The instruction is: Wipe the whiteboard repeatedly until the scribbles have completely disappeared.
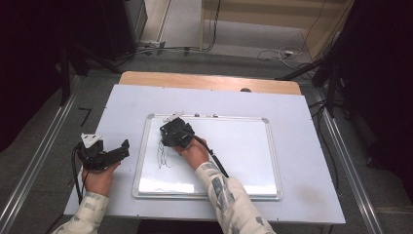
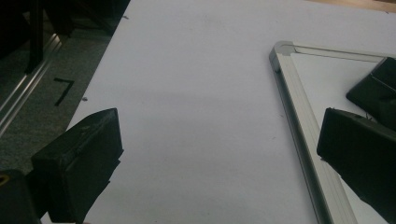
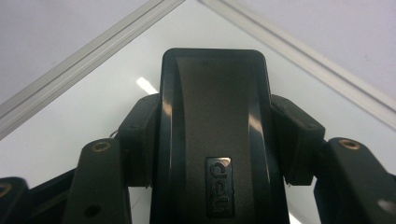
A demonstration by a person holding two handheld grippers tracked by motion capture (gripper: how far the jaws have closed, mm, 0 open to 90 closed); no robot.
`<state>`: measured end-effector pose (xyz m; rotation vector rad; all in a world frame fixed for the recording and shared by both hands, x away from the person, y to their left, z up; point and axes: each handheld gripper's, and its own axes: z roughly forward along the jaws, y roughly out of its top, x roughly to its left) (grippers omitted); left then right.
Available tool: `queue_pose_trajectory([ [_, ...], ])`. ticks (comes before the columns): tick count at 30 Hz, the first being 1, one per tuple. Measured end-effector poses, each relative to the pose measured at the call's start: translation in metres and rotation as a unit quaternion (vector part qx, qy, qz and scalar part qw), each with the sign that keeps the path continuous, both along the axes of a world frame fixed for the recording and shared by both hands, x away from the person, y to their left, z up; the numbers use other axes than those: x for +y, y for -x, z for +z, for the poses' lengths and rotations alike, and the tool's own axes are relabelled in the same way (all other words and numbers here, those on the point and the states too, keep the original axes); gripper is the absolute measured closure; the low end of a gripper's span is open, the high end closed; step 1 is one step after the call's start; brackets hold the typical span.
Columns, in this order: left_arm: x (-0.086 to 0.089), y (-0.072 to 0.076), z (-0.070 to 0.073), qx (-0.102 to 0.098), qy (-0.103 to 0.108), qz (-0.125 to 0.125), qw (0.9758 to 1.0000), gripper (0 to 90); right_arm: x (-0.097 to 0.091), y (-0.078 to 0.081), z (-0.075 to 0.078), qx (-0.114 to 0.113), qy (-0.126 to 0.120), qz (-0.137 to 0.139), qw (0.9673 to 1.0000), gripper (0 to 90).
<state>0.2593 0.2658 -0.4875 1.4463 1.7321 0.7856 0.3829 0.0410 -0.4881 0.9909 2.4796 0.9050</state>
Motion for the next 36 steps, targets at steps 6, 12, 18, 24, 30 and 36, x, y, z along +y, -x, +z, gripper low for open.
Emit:
queue_pose_trajectory([
  [6, 0.001, -0.001, -0.001, 0.000, 0.003, 0.000, 1.0000, 0.4, 0.006, -0.006, 0.000, 0.001, 0.002, -0.010, 0.9999, 39.4],
  [12, 0.000, -0.001, 0.000, 0.001, 0.001, -0.004, 1.0000, 0.4, 0.010, 0.012, 0.000, 0.002, 0.004, 0.020, 0.9998, 39.4],
  [18, 0.001, 0.000, 0.000, 0.000, 0.003, -0.001, 1.0000, 0.5, 0.003, -0.002, 0.000, 0.002, -0.001, -0.006, 1.0000, 39.4],
  [24, 0.000, 0.000, 0.000, 0.000, 0.003, -0.002, 1.0000, 0.4, 0.002, -0.008, 0.000, 0.000, 0.001, -0.023, 0.9997, 39.4],
  [30, 0.000, -0.002, -0.001, 0.001, 0.001, -0.002, 1.0000, 0.4, 0.007, 0.012, 0.000, 0.002, 0.002, 0.009, 1.0000, 39.4],
  [36, -0.001, -0.002, -0.001, 0.001, 0.000, -0.004, 1.0000, 0.4, 0.009, 0.032, -0.001, 0.001, 0.001, 0.031, 0.9995, 39.4],
])
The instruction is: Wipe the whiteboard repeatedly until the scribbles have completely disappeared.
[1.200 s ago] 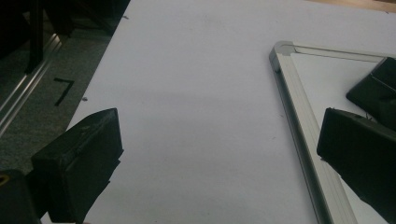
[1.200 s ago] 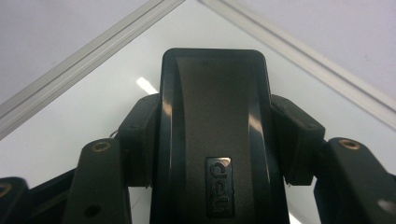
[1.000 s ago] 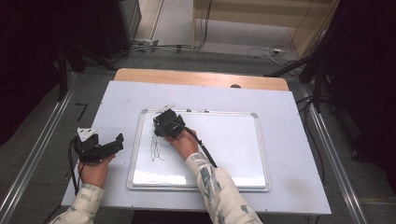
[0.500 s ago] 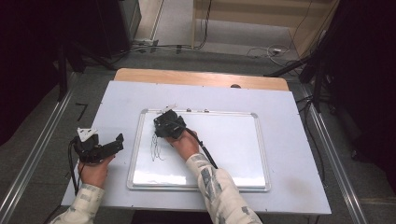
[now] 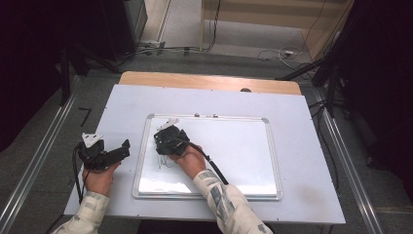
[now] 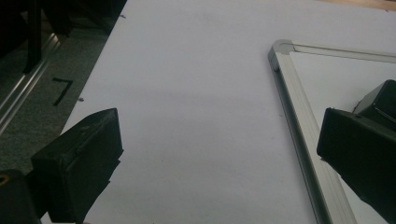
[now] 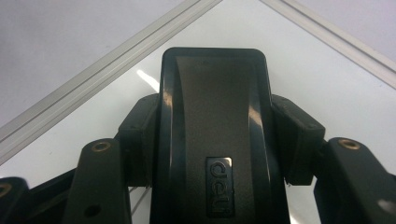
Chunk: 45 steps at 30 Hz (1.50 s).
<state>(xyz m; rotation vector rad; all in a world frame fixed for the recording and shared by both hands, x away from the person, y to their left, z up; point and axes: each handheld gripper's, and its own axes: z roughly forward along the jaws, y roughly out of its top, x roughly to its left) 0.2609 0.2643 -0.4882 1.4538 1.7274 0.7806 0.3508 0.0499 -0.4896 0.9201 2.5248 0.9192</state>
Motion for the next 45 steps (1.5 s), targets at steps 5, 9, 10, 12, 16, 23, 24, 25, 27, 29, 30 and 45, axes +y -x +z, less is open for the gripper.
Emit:
queue_pose_trajectory([
  [5, 0.000, 0.001, 0.000, 0.000, -0.001, 0.001, 1.0000, 0.4, -0.002, -0.005, 0.000, -0.002, -0.002, -0.019, 0.9998, 39.3],
  [9, 0.000, 0.001, 0.000, -0.001, -0.001, 0.000, 1.0000, 0.4, -0.004, -0.013, 0.000, -0.001, -0.004, -0.031, 0.9995, 39.3],
  [10, 0.000, 0.001, 0.000, 0.000, -0.001, 0.000, 1.0000, 0.4, -0.005, -0.014, 0.000, -0.002, -0.003, -0.032, 0.9995, 39.4],
  [12, 0.000, 0.001, 0.000, 0.000, -0.002, 0.000, 1.0000, 0.5, -0.005, -0.014, 0.000, -0.003, -0.001, -0.034, 0.9994, 39.3],
  [16, 0.000, 0.000, 0.000, 0.000, -0.001, 0.000, 1.0000, 0.4, -0.004, -0.012, 0.000, -0.004, 0.000, -0.037, 0.9993, 39.3],
  [23, -0.001, -0.001, -0.001, -0.001, -0.002, 0.000, 1.0000, 0.4, -0.002, -0.003, 0.000, -0.003, 0.004, -0.020, 0.9998, 39.2],
  [24, -0.001, -0.001, -0.001, -0.001, -0.003, 0.000, 1.0000, 0.4, -0.002, -0.003, 0.000, -0.003, 0.004, -0.020, 0.9998, 39.2],
  [25, -0.001, -0.001, -0.001, -0.001, -0.003, 0.000, 1.0000, 0.4, -0.003, -0.004, 0.000, -0.002, 0.002, -0.016, 0.9999, 39.2],
  [27, -0.001, 0.000, -0.001, 0.000, -0.003, 0.000, 1.0000, 0.4, -0.003, -0.006, 0.000, 0.001, 0.001, -0.015, 0.9999, 39.2],
  [29, -0.001, 0.000, -0.001, 0.000, -0.002, 0.001, 1.0000, 0.5, -0.001, -0.014, 0.001, 0.001, 0.000, -0.023, 0.9997, 39.1],
  [30, -0.001, 0.000, 0.000, 0.000, -0.002, 0.000, 1.0000, 0.5, -0.001, -0.014, 0.001, 0.001, 0.000, -0.023, 0.9997, 39.1],
  [45, -0.001, -0.001, -0.001, -0.001, -0.002, -0.001, 1.0000, 0.4, -0.003, 0.008, 0.000, 0.004, 0.006, 0.011, 0.9999, 39.2],
])
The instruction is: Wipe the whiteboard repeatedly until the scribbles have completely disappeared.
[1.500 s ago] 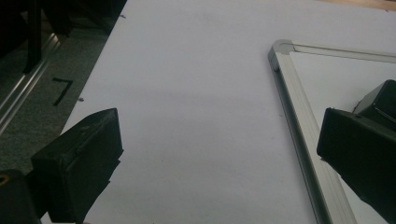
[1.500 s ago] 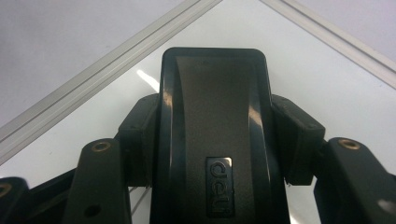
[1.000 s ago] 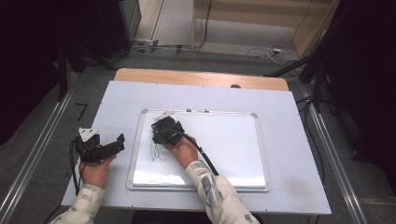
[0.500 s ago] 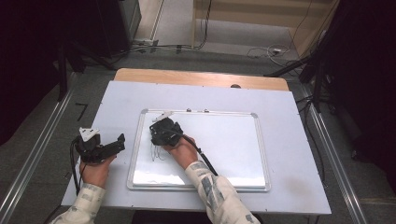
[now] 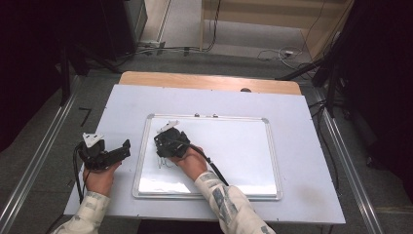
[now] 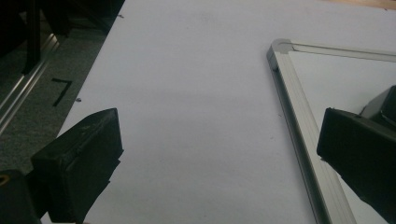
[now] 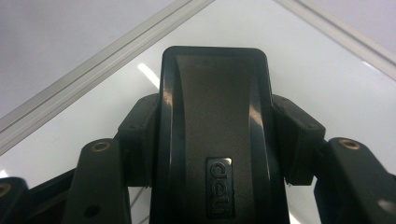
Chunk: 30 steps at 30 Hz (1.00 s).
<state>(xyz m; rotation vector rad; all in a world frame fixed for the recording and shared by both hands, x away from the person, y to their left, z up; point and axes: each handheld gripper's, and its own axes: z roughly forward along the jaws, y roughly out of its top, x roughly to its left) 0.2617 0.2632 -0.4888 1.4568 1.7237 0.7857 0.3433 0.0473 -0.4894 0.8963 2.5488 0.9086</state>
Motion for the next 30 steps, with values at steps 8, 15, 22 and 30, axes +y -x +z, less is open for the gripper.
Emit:
queue_pose_trajectory([
  [8, 0.000, 0.001, 0.000, 0.003, -0.001, -0.001, 1.0000, 0.4, -0.002, -0.017, 0.000, -0.001, -0.003, -0.029, 0.9996, 39.1],
  [15, 0.001, 0.000, 0.000, 0.001, 0.002, -0.001, 1.0000, 0.4, -0.005, -0.019, 0.001, 0.000, 0.005, -0.029, 0.9996, 39.2],
  [22, 0.000, 0.000, 0.000, 0.002, 0.000, -0.001, 1.0000, 0.4, -0.011, 0.003, 0.001, 0.009, 0.006, -0.002, 0.9999, 39.1],
  [30, 0.000, 0.000, 0.000, 0.004, -0.001, -0.001, 1.0000, 0.4, -0.012, -0.013, 0.002, 0.010, 0.006, -0.026, 0.9996, 39.1],
])
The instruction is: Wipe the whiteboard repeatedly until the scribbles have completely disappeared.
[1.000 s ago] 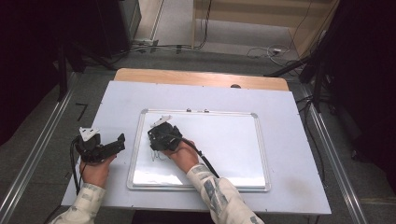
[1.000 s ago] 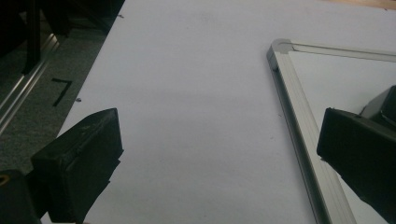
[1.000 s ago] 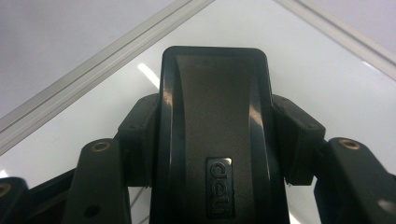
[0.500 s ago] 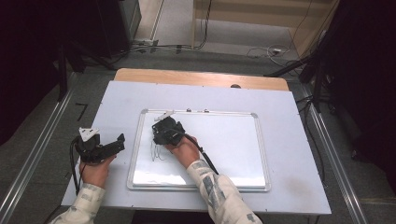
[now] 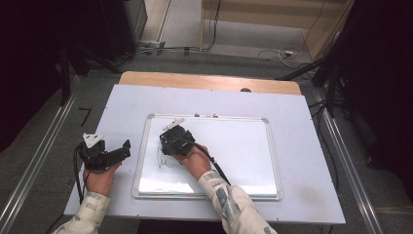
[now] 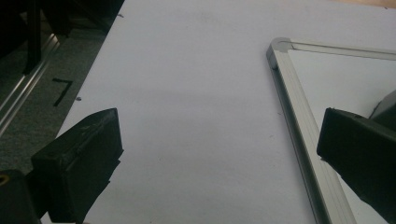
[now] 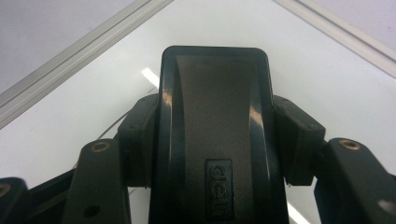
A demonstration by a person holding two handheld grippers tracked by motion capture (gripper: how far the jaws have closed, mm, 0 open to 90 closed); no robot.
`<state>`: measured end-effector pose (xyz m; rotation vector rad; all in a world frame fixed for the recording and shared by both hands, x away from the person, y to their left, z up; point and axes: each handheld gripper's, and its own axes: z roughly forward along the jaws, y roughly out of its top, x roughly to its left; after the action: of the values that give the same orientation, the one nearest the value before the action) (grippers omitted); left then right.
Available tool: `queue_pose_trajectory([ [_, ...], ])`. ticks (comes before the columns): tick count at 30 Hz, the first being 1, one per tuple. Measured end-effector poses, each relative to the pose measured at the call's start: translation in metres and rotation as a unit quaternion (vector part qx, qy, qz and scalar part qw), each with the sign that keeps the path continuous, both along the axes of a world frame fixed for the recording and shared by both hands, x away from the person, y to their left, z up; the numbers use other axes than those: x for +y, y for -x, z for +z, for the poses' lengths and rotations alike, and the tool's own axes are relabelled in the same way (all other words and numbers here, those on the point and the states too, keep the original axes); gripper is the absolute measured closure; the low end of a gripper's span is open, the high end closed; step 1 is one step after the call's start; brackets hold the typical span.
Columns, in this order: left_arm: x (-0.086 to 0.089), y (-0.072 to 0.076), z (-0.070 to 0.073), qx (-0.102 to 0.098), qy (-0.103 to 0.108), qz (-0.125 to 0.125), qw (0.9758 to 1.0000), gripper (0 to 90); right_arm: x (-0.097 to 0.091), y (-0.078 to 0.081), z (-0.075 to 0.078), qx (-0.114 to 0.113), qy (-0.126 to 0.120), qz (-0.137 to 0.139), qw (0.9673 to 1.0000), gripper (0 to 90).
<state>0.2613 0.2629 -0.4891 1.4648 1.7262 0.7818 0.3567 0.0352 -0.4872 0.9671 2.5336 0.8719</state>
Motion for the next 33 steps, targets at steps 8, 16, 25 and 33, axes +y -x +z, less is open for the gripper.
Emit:
queue_pose_trajectory([
  [8, -0.001, -0.001, 0.000, 0.001, 0.000, -0.002, 1.0000, 0.4, 0.005, 0.020, 0.001, 0.009, 0.007, 0.038, 0.9992, 39.2],
  [16, 0.000, 0.000, 0.000, -0.002, 0.001, -0.001, 1.0000, 0.5, 0.001, 0.004, 0.000, 0.005, 0.002, 0.013, 0.9999, 39.0],
  [25, -0.002, -0.002, 0.000, 0.000, -0.001, -0.004, 1.0000, 0.4, 0.006, -0.005, -0.001, 0.000, -0.010, 0.001, 1.0000, 38.8],
  [33, -0.001, -0.002, 0.000, -0.002, 0.001, -0.002, 1.0000, 0.4, 0.019, -0.015, -0.001, -0.004, -0.012, -0.014, 0.9998, 38.9],
])
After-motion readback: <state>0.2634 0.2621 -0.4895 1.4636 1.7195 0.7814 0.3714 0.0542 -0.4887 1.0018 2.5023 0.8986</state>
